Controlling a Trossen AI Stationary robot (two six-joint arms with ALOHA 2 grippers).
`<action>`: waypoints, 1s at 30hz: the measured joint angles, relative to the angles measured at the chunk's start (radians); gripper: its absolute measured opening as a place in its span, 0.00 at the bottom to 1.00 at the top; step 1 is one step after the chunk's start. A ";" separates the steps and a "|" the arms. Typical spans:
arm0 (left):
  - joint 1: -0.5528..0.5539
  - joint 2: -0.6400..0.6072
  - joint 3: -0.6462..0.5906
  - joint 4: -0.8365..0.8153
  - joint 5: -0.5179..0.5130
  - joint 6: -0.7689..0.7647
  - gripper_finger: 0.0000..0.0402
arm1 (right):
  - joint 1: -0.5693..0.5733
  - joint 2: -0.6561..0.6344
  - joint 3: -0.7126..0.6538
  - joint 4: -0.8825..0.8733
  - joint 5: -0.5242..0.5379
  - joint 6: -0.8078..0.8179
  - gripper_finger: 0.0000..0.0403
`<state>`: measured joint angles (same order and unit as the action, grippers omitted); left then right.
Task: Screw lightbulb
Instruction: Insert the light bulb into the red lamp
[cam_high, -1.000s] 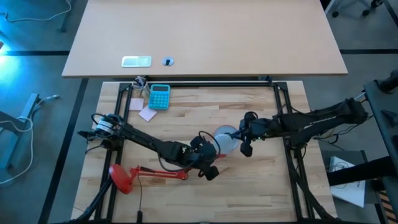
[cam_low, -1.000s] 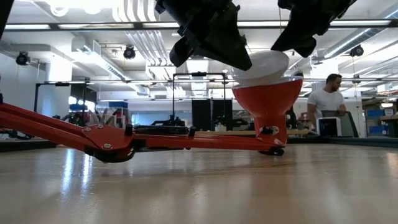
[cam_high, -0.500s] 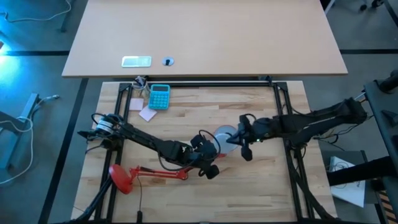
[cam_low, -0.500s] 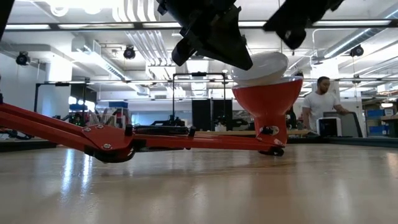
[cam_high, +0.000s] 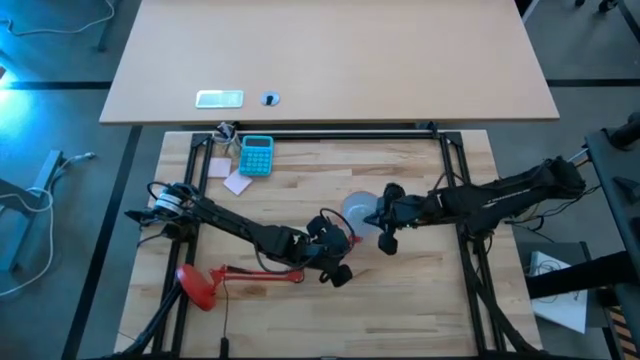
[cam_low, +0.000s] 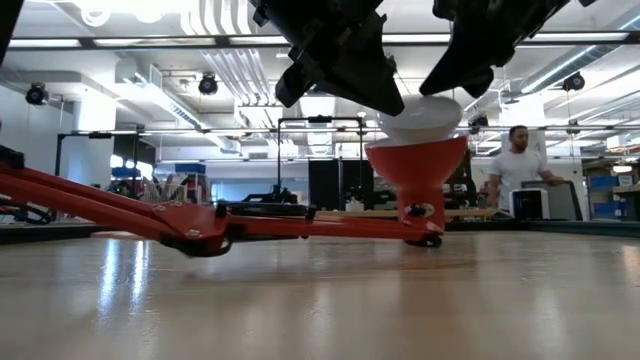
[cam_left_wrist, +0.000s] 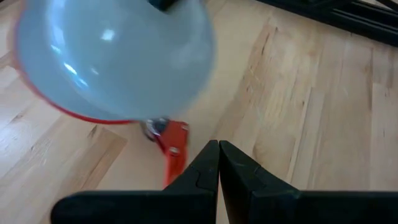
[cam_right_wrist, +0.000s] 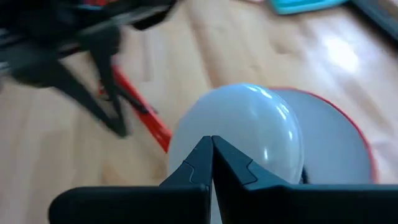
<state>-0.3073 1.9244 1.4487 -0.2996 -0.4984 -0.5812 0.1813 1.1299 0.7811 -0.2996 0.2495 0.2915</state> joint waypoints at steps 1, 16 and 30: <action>0.000 0.000 0.000 0.001 0.000 0.000 0.00 | -0.002 -0.009 0.000 -0.016 0.026 0.003 0.00; 0.000 0.006 -0.026 -0.009 0.009 0.020 0.00 | -0.045 -0.023 -0.001 -0.001 0.022 -0.006 0.00; -0.058 -0.109 -0.230 0.005 -0.002 -0.119 0.23 | -0.044 -0.023 -0.001 0.008 -0.023 -0.050 0.00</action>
<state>-0.3654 1.8153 1.2186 -0.2943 -0.5007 -0.6999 0.1371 1.1069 0.7799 -0.2915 0.2260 0.2417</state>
